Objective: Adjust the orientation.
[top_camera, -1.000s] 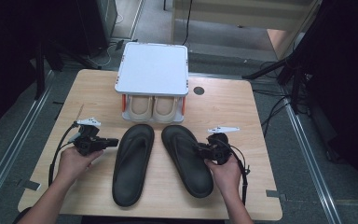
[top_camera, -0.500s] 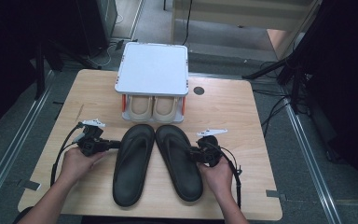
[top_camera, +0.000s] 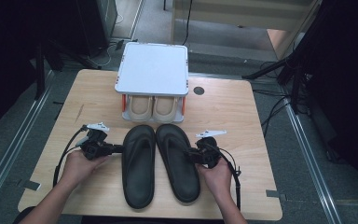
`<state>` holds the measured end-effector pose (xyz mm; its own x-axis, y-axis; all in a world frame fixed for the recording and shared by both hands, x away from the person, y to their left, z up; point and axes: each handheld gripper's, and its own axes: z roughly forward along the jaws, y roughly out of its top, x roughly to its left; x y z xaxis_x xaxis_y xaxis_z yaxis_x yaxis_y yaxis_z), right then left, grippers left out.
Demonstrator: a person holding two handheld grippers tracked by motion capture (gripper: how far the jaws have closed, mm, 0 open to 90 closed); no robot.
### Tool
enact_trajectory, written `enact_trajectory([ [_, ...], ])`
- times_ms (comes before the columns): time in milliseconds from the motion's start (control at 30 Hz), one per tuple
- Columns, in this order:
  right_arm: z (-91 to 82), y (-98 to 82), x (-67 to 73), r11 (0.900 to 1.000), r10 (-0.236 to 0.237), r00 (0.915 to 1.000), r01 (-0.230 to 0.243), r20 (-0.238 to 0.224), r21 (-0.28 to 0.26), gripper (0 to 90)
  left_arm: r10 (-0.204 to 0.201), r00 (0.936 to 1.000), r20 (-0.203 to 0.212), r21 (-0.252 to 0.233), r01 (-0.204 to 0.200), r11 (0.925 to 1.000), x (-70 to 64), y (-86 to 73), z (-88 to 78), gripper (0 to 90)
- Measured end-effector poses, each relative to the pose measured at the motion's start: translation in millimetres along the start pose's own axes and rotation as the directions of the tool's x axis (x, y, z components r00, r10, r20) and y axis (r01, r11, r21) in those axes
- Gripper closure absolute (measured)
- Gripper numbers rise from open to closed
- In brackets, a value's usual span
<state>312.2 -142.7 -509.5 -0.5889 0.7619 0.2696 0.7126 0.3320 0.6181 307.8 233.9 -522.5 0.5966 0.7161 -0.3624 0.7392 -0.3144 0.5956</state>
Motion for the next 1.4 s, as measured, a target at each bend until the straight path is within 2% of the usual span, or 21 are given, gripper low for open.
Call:
enact_trajectory([
  [300,0.9,-1.7,0.2,1.0,0.012,0.9998,-0.012,-0.015,-0.009,73.0,0.045,0.9983,0.038,0.035,-0.046,0.9983,-14.0,-0.5,5.9,90.0],
  [400,0.9,-1.9,0.6,1.0,0.015,0.9998,-0.015,-0.012,-0.011,72.9,0.068,0.9974,0.023,0.04,-0.069,0.9968,-19.2,-0.6,7.1,90.0],
  [567,2.9,-2.0,2.9,1.0,-0.009,0.9999,0.009,0.005,-0.014,72.3,0.051,0.9982,0.031,0.036,-0.052,0.998,-18.3,-0.7,7.2,90.0],
  [667,1.8,-1.8,0.1,1.0,-0.001,1.0,0.001,-0.003,-0.019,70.8,0.035,0.9981,0.05,0.038,-0.037,0.9986,-15.8,0.0,6.8,90.0],
  [767,0.5,-0.9,-1.7,0.999,-0.015,0.9999,0.014,-0.008,-0.03,67.2,0.04,0.998,0.05,0.016,-0.041,0.999,-15.5,0.3,5.4,84.7],
  [867,-1.5,1.3,-0.9,0.997,-0.035,0.9994,0.035,-0.001,-0.071,61.3,0.05,0.9978,0.043,0.007,-0.051,0.9987,-15.4,0.9,2.7,81.5],
  [1133,-16.4,9.8,1.9,0.987,-0.043,0.9989,0.04,-0.017,-0.154,60.1,0.021,0.9996,0.017,-0.054,-0.02,0.9983,-10.3,0.4,-16.1,70.7],
  [1400,-19.9,13.7,11.8,0.985,-0.066,0.9964,0.056,-0.054,-0.165,61.3,0.019,0.9998,-0.008,-0.081,-0.02,0.9965,-6.2,-0.3,-26.2,60.9],
])
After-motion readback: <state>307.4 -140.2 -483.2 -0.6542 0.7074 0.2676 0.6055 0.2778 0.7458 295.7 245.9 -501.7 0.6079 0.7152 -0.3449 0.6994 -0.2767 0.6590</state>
